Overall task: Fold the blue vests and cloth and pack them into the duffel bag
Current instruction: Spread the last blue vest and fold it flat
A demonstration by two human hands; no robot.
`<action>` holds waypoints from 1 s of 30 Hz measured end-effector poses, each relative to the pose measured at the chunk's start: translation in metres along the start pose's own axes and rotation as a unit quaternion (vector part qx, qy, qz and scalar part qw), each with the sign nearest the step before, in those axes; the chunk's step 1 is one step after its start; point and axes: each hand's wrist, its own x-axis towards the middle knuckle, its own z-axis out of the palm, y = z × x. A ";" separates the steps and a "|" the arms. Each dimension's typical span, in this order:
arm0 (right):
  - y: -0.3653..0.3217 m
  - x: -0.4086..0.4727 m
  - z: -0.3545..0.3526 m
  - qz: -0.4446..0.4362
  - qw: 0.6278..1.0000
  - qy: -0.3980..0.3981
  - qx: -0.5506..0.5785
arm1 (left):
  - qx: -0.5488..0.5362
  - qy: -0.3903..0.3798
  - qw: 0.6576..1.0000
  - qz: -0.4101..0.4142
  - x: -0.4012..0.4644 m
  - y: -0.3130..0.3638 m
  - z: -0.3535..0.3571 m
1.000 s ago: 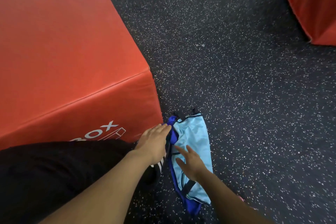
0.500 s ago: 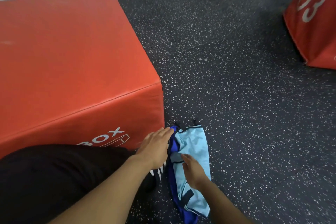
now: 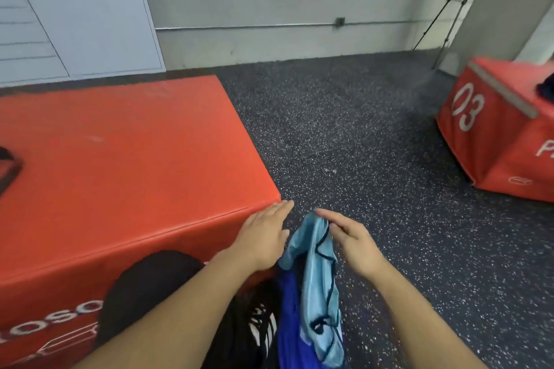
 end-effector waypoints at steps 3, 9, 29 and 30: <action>-0.066 0.010 -0.018 -0.050 0.997 0.022 0.050 | 0.000 0.052 0.998 0.026 0.009 0.006 -0.055; -0.208 0.017 -0.044 -0.152 0.981 0.041 0.112 | 0.007 0.149 0.987 0.067 0.006 0.021 -0.164; -0.552 0.021 -0.025 -0.338 0.934 0.071 0.096 | -0.314 0.208 0.926 0.027 -0.095 0.009 -0.423; -0.559 0.019 -0.019 -0.339 0.935 0.054 0.091 | -0.301 0.239 0.923 0.034 -0.099 0.008 -0.429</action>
